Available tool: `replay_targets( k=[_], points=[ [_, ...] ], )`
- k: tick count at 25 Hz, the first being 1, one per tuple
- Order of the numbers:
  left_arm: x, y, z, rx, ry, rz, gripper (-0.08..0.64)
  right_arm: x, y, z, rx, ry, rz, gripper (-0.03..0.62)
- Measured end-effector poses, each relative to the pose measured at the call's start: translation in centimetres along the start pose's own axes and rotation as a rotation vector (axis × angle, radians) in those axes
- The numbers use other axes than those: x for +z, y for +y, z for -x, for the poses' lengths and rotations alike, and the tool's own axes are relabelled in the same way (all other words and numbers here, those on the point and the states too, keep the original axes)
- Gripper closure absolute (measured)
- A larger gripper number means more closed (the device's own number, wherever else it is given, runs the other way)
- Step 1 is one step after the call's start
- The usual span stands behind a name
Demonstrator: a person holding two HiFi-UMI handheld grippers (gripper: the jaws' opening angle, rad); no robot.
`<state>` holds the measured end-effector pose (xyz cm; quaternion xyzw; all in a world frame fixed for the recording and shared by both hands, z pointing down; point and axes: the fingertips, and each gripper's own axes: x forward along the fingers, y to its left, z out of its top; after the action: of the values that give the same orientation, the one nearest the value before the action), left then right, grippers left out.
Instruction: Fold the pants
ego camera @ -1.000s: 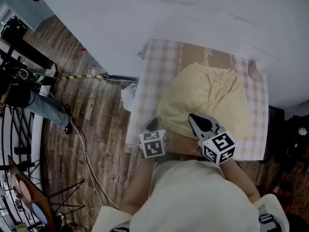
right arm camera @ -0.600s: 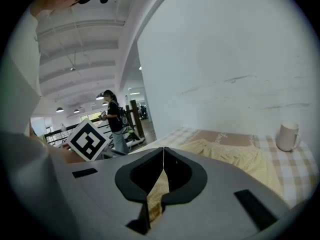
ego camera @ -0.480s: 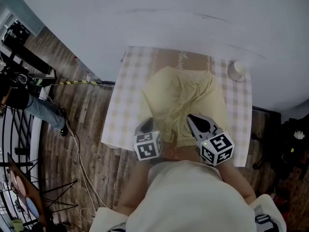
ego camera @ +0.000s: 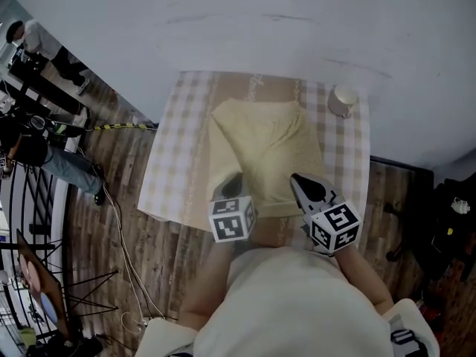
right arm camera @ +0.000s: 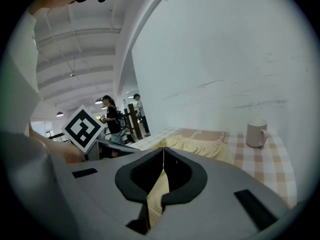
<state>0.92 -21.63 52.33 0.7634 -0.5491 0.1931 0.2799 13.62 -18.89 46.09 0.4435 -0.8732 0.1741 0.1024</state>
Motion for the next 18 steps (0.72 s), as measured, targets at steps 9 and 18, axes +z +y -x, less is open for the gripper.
replay_targets(
  k=[9, 18],
  points=[
    [-2.1, -10.1, -1.2, -0.084, 0.013, -0.054, 0.545, -2.4, -4.5, 5.6, -0.019, 0.014, -0.034, 0.591],
    [-4.6, -16.9, -1.9, -0.129, 0.053, -0.068, 0.545, -4.3, -7.4, 10.1, -0.025, 0.034, -0.044, 0.591]
  ],
)
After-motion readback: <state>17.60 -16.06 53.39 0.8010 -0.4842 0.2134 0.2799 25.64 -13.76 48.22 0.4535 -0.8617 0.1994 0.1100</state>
